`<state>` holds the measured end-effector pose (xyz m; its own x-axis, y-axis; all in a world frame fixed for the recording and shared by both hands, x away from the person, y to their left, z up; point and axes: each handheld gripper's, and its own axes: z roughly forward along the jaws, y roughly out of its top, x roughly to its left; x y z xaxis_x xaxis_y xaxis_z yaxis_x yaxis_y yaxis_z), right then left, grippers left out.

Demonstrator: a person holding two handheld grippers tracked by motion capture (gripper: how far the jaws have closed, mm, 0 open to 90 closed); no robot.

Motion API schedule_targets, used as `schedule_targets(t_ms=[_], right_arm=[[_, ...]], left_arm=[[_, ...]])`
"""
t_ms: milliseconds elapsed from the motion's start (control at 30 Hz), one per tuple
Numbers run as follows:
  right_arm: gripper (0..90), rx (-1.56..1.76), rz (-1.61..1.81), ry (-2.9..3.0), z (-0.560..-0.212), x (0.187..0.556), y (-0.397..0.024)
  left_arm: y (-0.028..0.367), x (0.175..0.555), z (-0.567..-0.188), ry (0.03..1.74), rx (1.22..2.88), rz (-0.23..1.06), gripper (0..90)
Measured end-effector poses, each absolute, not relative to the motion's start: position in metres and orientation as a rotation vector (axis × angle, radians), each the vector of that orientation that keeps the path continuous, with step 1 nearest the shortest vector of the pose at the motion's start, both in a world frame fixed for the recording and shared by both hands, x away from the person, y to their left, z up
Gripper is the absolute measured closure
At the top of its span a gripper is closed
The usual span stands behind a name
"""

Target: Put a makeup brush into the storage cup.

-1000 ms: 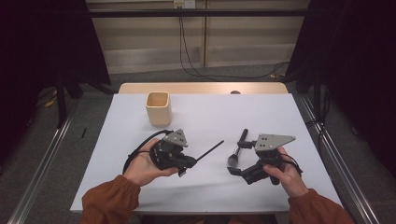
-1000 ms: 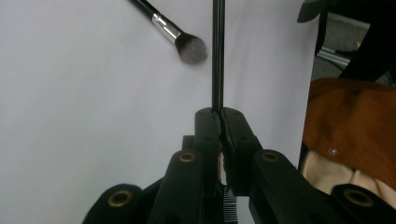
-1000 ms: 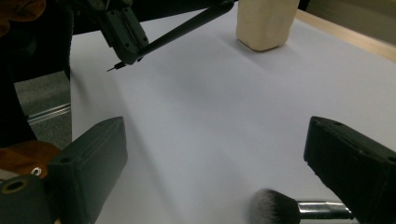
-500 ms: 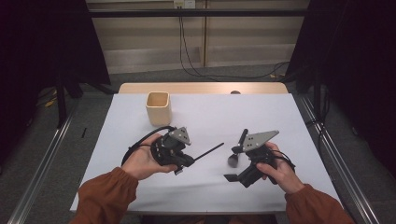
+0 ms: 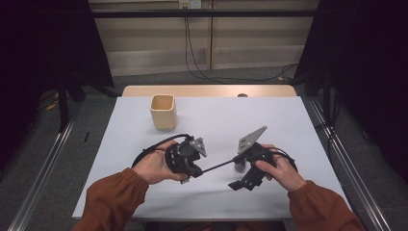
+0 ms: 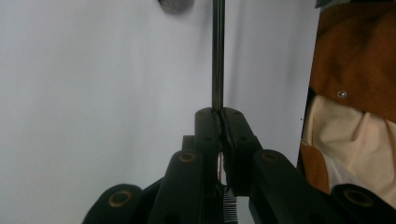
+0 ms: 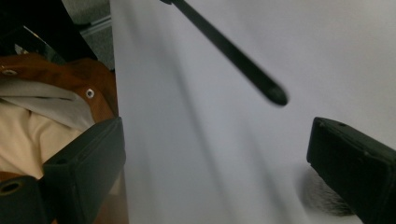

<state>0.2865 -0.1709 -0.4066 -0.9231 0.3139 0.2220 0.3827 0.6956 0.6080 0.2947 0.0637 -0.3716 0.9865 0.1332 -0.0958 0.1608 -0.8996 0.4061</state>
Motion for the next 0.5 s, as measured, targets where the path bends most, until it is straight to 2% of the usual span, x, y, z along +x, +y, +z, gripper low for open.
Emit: schedule_targets(t_ms=[167, 500], right_arm=[[4.7, -0.532, -0.921, -2.835, -0.408, 0.287, -0.167], [10.2, -0.425, -0.709, -2.909, -0.414, 0.285, -0.154]], left_arm=[[0.059, 0.295, -0.373, 0.159, 2.819, -0.121, 85.7], [0.05, 0.291, -0.379, 0.084, 2.9, -0.18, 85.7]])
